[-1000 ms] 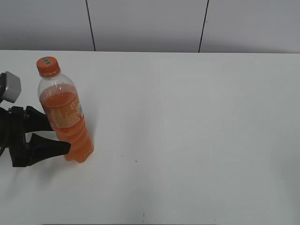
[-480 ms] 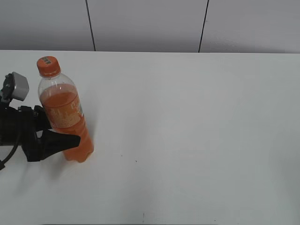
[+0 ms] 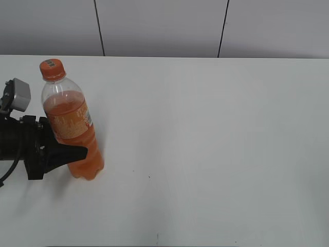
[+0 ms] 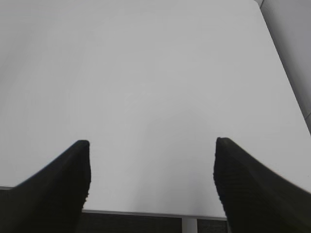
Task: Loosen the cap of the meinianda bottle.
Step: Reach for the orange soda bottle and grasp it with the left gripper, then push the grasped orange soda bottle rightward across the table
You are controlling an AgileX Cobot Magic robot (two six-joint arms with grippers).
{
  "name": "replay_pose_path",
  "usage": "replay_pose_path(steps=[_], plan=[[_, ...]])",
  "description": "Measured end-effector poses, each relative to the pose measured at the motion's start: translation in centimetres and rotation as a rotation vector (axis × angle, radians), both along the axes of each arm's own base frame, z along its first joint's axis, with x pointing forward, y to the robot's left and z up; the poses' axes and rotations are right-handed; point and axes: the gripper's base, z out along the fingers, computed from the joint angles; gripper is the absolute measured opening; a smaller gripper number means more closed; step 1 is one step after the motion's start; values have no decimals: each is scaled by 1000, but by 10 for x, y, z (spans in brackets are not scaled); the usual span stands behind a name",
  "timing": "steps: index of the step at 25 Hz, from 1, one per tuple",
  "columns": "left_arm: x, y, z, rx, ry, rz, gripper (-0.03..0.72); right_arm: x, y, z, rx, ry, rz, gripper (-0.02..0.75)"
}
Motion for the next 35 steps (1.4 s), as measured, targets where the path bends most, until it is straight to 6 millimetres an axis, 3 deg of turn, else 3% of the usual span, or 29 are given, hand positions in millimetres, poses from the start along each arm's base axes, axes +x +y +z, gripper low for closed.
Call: replay_pose_path(steps=[9,17,22,30,35], plan=[[-1,-7,1,17,-71,-61,405,0,0,0,0,0,0,592],[-8,-49,-1,33,-135,-187,402,-1,0,2,5,-7,3,592],[-10,-63,-1,42,-173,-226,394,5,2,16,7,17,18,592],[-10,-64,-1,44,-180,-226,386,51,4,69,-22,254,50,592],[-10,-64,-1,44,-180,-227,385,102,5,99,-18,352,55,559]])
